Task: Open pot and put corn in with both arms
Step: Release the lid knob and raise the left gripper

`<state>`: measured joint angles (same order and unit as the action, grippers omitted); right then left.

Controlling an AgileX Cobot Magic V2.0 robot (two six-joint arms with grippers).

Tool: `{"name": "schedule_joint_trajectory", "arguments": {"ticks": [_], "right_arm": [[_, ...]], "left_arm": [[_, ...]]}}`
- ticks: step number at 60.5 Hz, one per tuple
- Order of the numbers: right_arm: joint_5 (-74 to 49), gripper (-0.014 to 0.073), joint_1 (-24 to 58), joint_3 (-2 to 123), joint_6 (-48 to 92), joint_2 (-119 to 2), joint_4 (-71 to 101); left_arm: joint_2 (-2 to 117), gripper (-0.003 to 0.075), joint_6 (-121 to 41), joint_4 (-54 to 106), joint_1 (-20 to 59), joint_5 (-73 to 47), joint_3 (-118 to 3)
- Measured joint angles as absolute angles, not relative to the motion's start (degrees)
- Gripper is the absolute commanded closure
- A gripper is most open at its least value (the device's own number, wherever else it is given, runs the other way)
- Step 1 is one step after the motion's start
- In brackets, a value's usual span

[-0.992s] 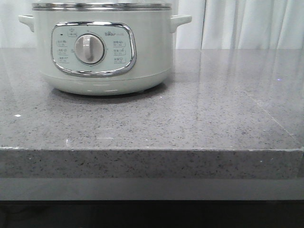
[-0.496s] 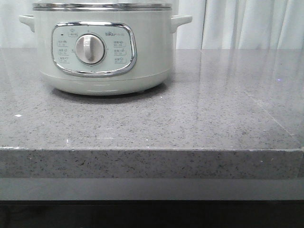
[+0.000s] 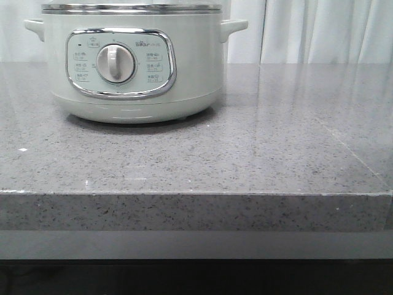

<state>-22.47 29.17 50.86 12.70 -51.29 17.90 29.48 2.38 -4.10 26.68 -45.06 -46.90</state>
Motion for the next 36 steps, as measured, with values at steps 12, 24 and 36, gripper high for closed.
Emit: {"name": "schedule_joint_trajectory", "arguments": {"ticks": [12, 24, 36], "right_arm": [[-24.0, 0.0555, 29.2, 50.9, 12.7, -51.3, 17.9], [-24.1, 0.0556, 29.2, 50.9, 12.7, -51.3, 17.9], [-24.3, 0.0556, 29.2, 50.9, 12.7, -51.3, 17.9]], "left_arm": [[29.5, 0.0685, 2.4, -4.1, 26.7, -45.1, -46.9], [29.5, 0.0741, 2.4, -4.1, 26.7, -45.1, -46.9], [29.4, 0.0741, 2.4, -4.2, 26.8, -44.1, -46.4]]}}
